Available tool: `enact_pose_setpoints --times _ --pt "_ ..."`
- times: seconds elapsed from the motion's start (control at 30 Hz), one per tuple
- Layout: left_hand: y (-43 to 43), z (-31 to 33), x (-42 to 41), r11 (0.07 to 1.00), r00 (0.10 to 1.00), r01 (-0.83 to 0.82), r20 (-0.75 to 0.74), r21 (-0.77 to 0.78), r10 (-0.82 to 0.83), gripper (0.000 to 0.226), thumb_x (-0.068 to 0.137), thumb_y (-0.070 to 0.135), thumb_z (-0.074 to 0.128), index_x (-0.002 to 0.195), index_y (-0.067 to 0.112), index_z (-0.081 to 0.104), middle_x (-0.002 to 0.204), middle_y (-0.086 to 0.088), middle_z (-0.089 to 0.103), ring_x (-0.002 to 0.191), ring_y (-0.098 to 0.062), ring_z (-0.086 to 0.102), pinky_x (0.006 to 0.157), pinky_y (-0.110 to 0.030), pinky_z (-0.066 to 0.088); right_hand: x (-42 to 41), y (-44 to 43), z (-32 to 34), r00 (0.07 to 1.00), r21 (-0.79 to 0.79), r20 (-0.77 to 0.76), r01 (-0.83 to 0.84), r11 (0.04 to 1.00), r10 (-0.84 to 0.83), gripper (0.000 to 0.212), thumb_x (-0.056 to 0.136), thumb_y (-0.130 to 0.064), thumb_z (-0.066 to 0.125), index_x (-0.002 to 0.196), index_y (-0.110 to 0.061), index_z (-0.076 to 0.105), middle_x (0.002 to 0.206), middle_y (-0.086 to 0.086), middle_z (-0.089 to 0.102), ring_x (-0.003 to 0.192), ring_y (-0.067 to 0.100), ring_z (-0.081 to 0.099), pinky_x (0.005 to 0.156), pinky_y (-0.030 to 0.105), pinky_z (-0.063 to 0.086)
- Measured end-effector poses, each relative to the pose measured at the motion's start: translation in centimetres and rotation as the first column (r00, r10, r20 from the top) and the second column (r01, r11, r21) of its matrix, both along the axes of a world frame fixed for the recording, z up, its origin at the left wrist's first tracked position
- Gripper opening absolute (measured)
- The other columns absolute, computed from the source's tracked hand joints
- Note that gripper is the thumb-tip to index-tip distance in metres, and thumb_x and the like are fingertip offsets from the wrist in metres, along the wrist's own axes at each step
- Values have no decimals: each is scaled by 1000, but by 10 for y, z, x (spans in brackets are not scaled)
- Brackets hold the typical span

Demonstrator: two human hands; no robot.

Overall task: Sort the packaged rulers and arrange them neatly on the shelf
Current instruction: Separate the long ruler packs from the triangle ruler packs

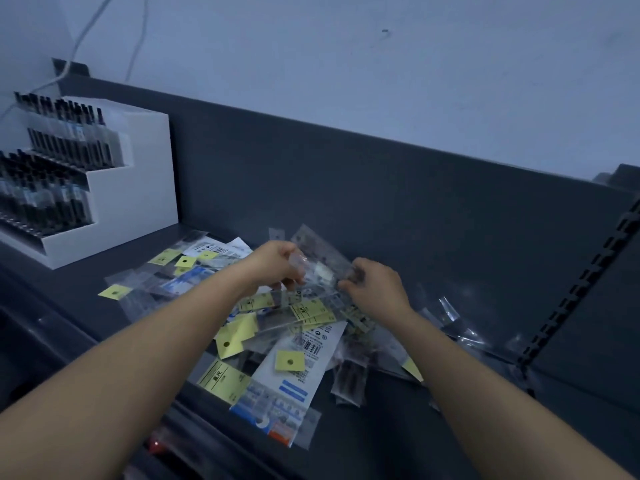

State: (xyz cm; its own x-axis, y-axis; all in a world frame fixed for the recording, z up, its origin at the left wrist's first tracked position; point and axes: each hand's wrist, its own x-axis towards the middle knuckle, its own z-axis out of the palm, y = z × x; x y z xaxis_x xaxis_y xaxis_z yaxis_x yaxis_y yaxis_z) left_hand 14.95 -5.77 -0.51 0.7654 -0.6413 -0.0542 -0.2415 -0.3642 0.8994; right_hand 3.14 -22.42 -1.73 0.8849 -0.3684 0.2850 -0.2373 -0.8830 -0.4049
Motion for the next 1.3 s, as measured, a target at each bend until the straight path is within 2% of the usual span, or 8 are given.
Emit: enact_pose_setpoints --times 0.1,0.23,0.37,0.67,0.9,1.1,1.2,1.3 --pt "-1 -11 7 990 990 -141 26 2 140 28 88 8 66 112 13 53 99 -7 65 72 -16 58 57 -24 42 -4 -1 -7 1000 174 22 15 985 -20 20 91 -25 63 87 -22 44 81 -8 54 75 19 54 64 34 43" --pt "3 -33 24 849 858 -273 513 452 3 39 94 23 53 133 19 50 133 -5 55 114 -26 54 91 -35 44 -5 -5 -14 995 168 -80 76 983 -63 27 95 -24 58 118 -13 48 108 7 62 91 27 59 76 39 52" --pt "3 -51 47 724 866 -187 460 664 -198 60 94 54 45 145 25 34 151 -1 35 136 -25 36 109 -47 31 0 -9 -19 980 126 -163 139 982 -118 31 95 -24 56 121 -11 50 118 7 60 100 27 57 80 36 49" --pt "3 -38 79 718 808 -108 481 688 -339 60 85 58 55 137 29 43 132 0 50 122 -24 45 102 -45 30 23 -2 -17 975 191 -171 177 966 -145 15 90 -19 59 88 -13 45 79 -4 46 80 20 46 65 31 35" --pt "-8 -29 78 880 810 -24 524 475 -261 17 84 20 65 71 22 53 77 3 57 81 -22 57 62 -28 37 30 -2 -15 982 391 -38 187 901 -187 20 88 -17 63 78 -15 46 76 0 52 65 16 46 56 29 37" --pt "-12 -1 75 939 864 171 412 298 -288 7 89 17 63 94 21 66 98 2 63 90 -17 59 72 -29 47 33 4 -5 949 627 166 108 771 -268 11 87 -12 64 88 -11 53 82 5 63 65 15 61 57 35 51" --pt "-18 8 69 893 868 277 306 354 -390 11 91 20 61 101 14 60 107 -8 63 100 -26 60 87 -42 49 32 6 0 897 579 277 130 805 -344 14 86 -11 62 80 -16 50 69 -3 57 55 9 54 54 30 46" --pt "-25 10 58 831 843 383 216 403 -493 19 93 23 59 103 6 63 103 -13 64 90 -25 58 81 -38 47 28 3 3 879 480 299 197 855 -371 14 84 -15 60 78 -20 49 68 -5 58 59 15 54 60 36 49"
